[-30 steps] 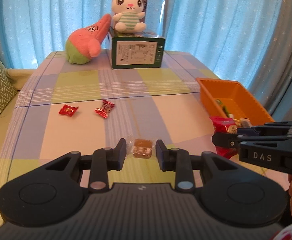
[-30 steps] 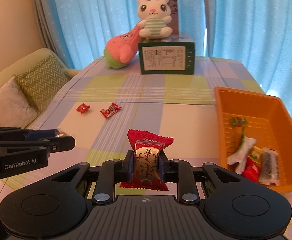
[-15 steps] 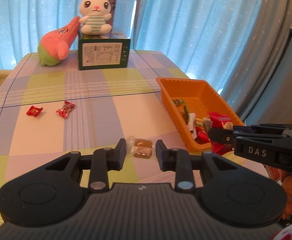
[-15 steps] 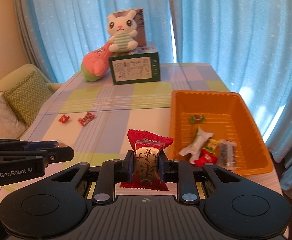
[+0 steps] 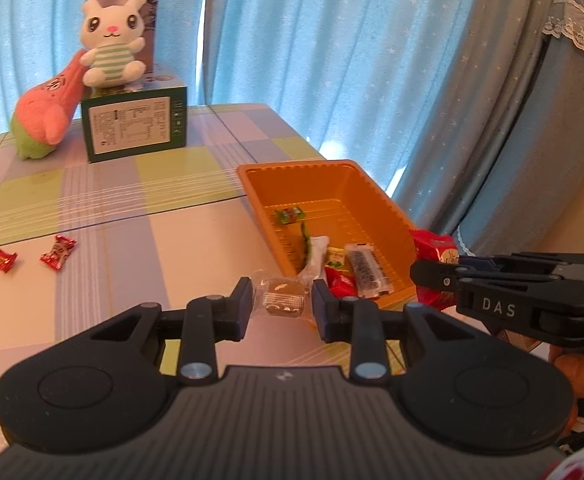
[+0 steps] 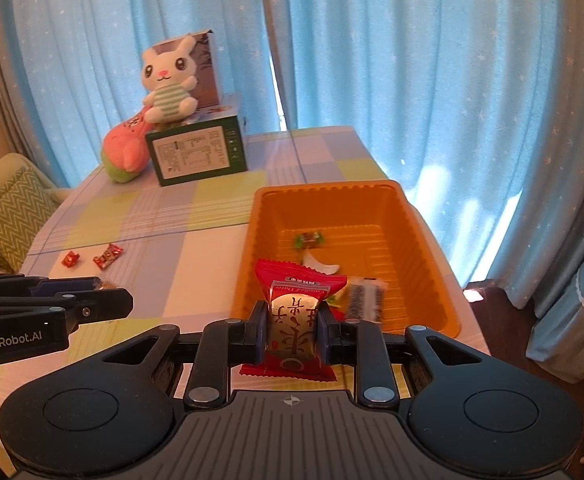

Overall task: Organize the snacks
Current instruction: 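Carry the packet and red pastry over the orange tray, then lower both items into the orange tray and open both grippers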

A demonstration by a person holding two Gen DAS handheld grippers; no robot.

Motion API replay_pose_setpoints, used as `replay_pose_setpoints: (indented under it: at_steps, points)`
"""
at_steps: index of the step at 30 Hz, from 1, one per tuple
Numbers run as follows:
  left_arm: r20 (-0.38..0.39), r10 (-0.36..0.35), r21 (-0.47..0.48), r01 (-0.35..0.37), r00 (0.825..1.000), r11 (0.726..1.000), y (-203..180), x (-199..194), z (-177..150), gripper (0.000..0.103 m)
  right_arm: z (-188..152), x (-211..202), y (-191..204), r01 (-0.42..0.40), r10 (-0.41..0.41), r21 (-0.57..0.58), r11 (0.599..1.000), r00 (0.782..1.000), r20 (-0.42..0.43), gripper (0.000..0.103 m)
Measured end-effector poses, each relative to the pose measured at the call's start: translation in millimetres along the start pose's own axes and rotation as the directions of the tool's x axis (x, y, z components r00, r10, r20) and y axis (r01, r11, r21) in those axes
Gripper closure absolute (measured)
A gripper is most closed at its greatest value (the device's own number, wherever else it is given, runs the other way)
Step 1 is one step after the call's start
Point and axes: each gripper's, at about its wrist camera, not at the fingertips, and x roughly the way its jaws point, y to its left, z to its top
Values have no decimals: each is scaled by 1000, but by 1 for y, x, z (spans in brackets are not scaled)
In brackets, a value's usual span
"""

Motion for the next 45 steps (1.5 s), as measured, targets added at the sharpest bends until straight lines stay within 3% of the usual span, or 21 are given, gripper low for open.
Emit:
replay_pose_setpoints:
  at_steps: [22, 25, 26, 34, 39, 45]
  points:
    - [-64, -62, 40, 65, 996, 997, -42, 102, 29, 72, 22, 48, -71, 45, -44, 77, 996, 999, -13, 78]
    - [-71, -66, 42, 69, 995, 997, -44, 113, 30, 65, 22, 51, -75, 48, -47, 85, 995, 999, -12, 78]
    - [-74, -62, 42, 65, 995, 997, -44, 115, 30, 57, 22, 51, -76, 46, -45, 88, 995, 999, -13, 78]
    - [-57, -8, 30, 10, 998, 999, -22, 100, 25, 53, 21, 54, -75, 23, -21, 108, 994, 1000, -17, 78]
    - [-44, 69, 74, -66, 997, 995, -9, 83, 16, 47, 26, 58, -67, -5, 6, 104, 995, 1000, -14, 78]
    - [-39, 85, 41, -84, 996, 996, 5, 69, 9, 40, 35, 71, -61, -75, 77, 130, 989, 997, -16, 77]
